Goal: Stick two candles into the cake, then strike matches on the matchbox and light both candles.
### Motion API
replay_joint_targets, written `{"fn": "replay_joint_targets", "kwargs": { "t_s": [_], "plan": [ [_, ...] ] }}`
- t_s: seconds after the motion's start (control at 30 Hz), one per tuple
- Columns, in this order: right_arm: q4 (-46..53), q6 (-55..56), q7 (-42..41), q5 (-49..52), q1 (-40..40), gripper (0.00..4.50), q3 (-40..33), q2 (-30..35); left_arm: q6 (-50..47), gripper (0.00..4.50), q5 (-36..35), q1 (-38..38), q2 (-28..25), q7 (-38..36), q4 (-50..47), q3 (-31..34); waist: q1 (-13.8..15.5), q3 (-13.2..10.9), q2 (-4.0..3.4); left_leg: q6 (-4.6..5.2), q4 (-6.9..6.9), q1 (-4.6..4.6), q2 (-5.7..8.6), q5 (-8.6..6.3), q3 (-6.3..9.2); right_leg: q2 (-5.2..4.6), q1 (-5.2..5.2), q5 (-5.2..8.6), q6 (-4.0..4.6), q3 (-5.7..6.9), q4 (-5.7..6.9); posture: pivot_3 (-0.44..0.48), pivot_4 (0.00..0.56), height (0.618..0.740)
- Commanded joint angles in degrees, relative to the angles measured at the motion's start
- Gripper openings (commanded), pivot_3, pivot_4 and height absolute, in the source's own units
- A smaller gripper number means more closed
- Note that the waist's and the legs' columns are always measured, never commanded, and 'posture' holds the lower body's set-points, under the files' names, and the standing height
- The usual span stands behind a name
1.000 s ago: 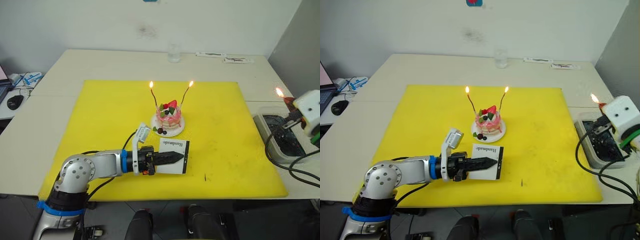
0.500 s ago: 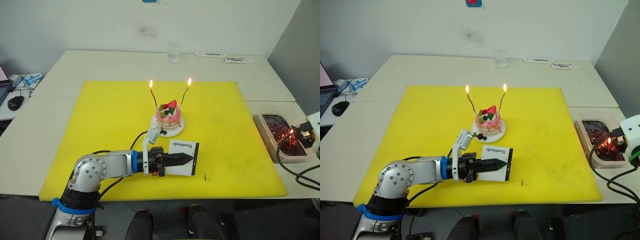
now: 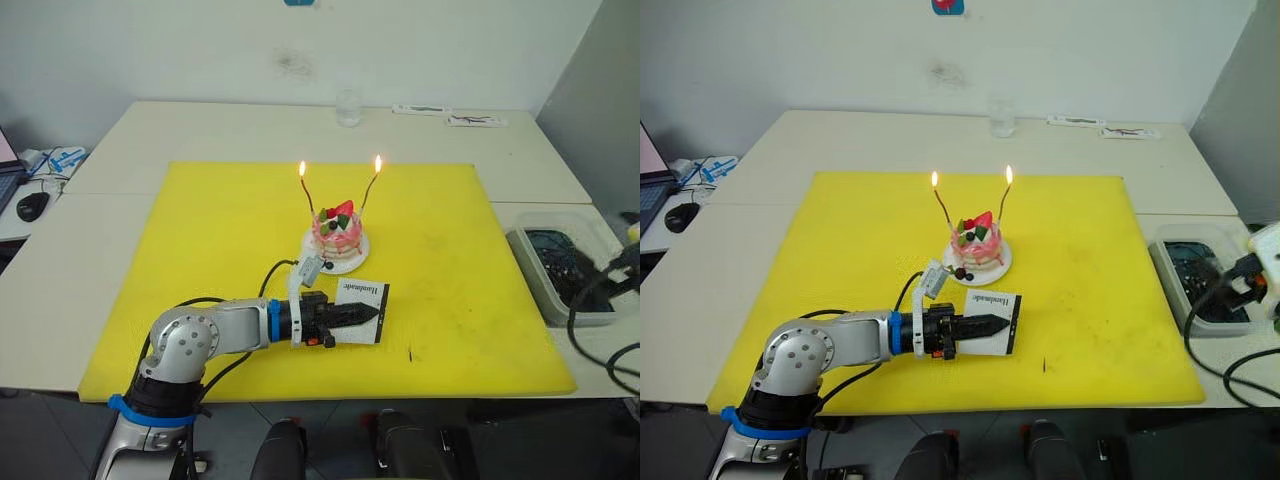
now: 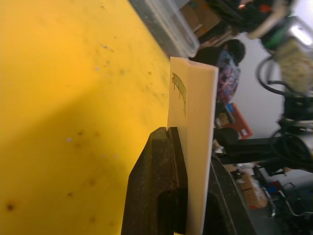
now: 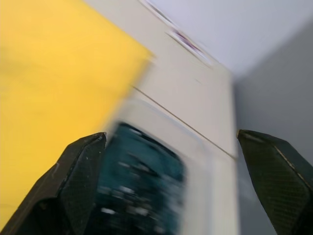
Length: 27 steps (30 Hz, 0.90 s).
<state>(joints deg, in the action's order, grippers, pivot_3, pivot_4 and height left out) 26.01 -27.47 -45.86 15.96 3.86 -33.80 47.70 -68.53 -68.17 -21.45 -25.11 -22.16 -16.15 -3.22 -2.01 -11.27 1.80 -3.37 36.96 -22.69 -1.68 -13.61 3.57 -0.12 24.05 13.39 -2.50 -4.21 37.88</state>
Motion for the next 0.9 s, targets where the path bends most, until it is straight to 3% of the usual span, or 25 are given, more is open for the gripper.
{"fn": "replay_joint_targets", "kwargs": {
  "t_s": [0.03, 0.13, 0.23, 0.4, 0.63, 0.77, 0.9],
  "plan": [
    [11.4, -7.5, -7.0, 11.7, 3.1, 4.45, -1.2, 3.2, -1.1, 0.0, 2.6, -1.1, -2.1, 0.6, -2.4, 0.0, 0.0, 0.0, 0.0, 0.0, 0.01, -0.01, 0.0, 0.0, 0.0, 0.0, 0.0, 0.01, 0.01, 0.0, 0.0, 0.0, 0.15, 0.74],
    [17.2, -11.9, -8.9, 17.8, 4.6, 4.45, 2.2, 5.4, -1.9, 0.0, 4.7, -1.5, -4.1, 0.1, -2.8, -0.5, 0.0, 0.0, 0.02, 0.0, 0.03, 0.0, 0.0, 0.0, 0.02, 0.0, -0.01, 0.01, 0.03, 0.01, -0.01, 0.0, 0.15, 0.74],
    [20.5, -13.3, -9.3, 20.4, 3.6, 4.5, 8.4, 6.9, -2.2, 0.74, 6.5, -1.9, -5.7, -0.8, -3.9, -0.9, 0.1, 0.0, 0.06, 0.0, 0.05, 0.0, 0.0, 0.0, 0.02, -0.01, -0.01, 0.01, 0.02, 0.02, -0.06, 0.0, 0.15, 0.74],
    [20.9, -12.7, -7.5, 20.2, -0.2, 4.5, 17.6, 6.4, -1.9, 2.31, 8.9, -2.6, -8.1, -2.6, -6.4, -1.1, 0.1, 0.0, 0.08, 0.0, 0.04, -0.07, 0.0, 0.0, 0.01, -0.03, 0.02, 0.01, 0.02, 0.04, -0.17, 0.0, 0.15, 0.74],
    [19.0, -12.0, -6.6, 19.6, -4.9, 4.5, 22.3, 6.5, 1.3, 4.49, 15.1, -3.0, -15.7, -8.7, -10.5, -2.3, 0.2, -0.1, 0.1, -0.01, -0.03, -0.17, 0.0, -0.01, 0.06, -0.03, 0.06, 0.04, 0.06, 0.1, -0.22, 0.0, 0.15, 0.74],
    [18.2, -11.3, -6.7, 18.8, -6.6, 4.5, 23.9, 6.8, 2.6, 4.49, 16.2, -2.8, -17.9, -10.8, -12.0, -1.1, 0.2, -0.1, 0.12, -0.01, -0.03, -0.16, 0.0, -0.01, 0.04, -0.04, 0.06, 0.04, 0.06, 0.1, -0.23, 0.0, 0.15, 0.74],
    [17.1, -10.1, -6.4, 17.6, -8.4, 4.5, 25.3, 6.6, 7.7, 4.49, 20.3, -1.4, -23.7, -16.6, -14.5, -0.5, 0.1, -0.1, 0.18, -0.01, -0.03, -0.15, -0.03, -0.01, 0.04, -0.04, 0.08, 0.04, 0.06, 0.11, -0.23, 0.0, 0.15, 0.74]
  ]
}}
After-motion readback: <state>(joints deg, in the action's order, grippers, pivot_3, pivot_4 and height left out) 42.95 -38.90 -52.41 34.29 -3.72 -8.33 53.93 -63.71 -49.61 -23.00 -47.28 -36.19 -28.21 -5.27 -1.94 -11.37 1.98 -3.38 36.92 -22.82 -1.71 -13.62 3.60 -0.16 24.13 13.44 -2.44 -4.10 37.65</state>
